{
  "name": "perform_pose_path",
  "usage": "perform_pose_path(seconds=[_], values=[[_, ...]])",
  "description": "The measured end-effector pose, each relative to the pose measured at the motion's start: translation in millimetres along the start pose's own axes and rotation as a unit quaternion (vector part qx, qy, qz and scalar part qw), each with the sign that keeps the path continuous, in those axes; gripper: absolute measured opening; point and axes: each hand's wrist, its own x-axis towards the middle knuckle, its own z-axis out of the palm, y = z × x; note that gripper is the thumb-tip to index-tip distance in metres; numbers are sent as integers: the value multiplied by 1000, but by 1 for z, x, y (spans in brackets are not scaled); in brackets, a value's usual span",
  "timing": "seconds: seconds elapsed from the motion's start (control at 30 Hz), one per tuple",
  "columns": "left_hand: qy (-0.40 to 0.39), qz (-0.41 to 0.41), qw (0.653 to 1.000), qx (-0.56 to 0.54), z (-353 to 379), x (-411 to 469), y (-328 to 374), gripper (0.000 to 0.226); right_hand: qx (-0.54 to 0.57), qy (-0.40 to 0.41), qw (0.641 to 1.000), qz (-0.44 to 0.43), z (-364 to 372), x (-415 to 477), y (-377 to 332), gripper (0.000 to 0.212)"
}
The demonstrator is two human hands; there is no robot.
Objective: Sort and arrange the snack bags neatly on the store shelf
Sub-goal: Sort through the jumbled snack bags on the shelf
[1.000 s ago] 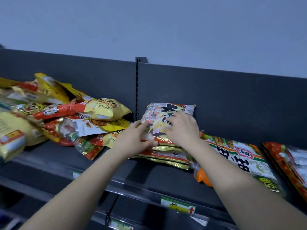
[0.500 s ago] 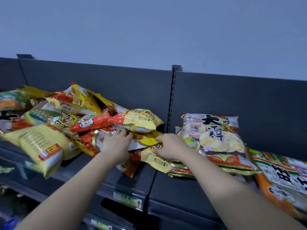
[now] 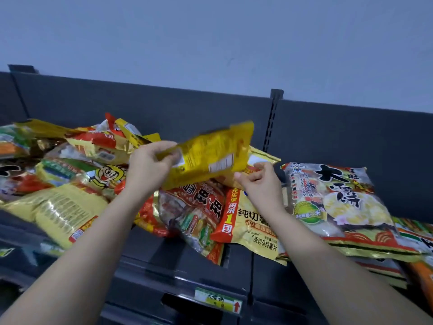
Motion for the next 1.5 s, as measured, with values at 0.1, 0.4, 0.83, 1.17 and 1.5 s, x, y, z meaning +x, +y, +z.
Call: perform_pose_path(seconds=[0.1,0.4,0.83,1.17,1.5], values=[[74,-40,993,-86,-15,-3,-1,21,-67,-114,991,14,11,-12,2,46],[213,31,976,-7,-35,-14,-18,19,-353,-377,842,-157,64,-50,0,106],[-4,231,903,361,-44,2,-80,42,-385,-150,897,-155,90,-33,-35,25],[15,172,922,346,-46,30,-70,50,-151,77,985,32,57,-10,-73,21],[-6,120,929,350,-52,35,-58,53,-44,208,977,12,21,-10,-132,25]])
